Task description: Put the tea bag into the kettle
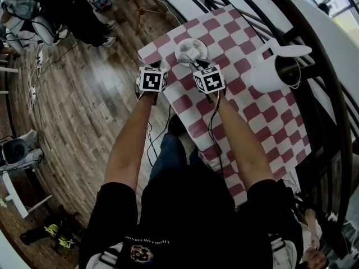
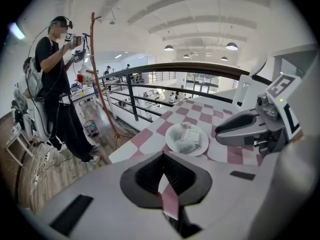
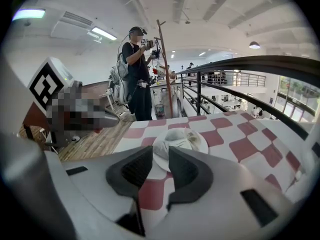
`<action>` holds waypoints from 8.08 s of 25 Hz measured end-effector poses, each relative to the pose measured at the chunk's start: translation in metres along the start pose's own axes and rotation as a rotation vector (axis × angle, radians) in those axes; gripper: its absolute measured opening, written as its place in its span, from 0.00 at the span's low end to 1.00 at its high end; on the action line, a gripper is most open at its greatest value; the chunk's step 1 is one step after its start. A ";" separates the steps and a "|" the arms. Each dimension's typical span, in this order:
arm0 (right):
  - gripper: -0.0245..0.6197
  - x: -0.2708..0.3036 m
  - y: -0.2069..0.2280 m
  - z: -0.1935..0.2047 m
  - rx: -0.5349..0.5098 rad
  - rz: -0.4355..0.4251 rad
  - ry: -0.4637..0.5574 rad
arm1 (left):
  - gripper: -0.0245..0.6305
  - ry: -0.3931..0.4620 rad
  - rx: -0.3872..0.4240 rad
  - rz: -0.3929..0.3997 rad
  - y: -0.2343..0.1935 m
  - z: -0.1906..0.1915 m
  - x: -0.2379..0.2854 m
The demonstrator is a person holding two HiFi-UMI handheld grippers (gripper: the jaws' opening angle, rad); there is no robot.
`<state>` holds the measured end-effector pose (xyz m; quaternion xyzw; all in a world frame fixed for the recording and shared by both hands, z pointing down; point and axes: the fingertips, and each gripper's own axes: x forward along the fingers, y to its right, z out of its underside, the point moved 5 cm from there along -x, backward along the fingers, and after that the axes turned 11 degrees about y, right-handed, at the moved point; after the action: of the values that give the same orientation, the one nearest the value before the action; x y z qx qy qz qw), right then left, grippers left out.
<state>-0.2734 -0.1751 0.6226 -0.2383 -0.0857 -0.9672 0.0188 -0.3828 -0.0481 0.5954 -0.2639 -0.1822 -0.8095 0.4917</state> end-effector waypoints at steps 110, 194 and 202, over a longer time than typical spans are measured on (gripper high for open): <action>0.10 -0.334 0.164 -0.091 -0.019 0.984 0.430 | 0.04 0.488 0.341 0.864 0.298 -0.246 0.017; 0.06 -0.298 0.003 -0.078 0.075 0.855 0.463 | 0.04 0.535 0.279 0.868 0.194 -0.176 -0.105; 0.06 -0.293 -0.015 -0.078 0.064 0.813 0.477 | 0.04 0.539 0.258 0.844 0.186 -0.163 -0.121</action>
<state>-0.0505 -0.1754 0.4158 -0.0229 -0.0086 -0.9060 0.4225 -0.2120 -0.1373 0.3987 -0.0337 -0.0251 -0.5508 0.8336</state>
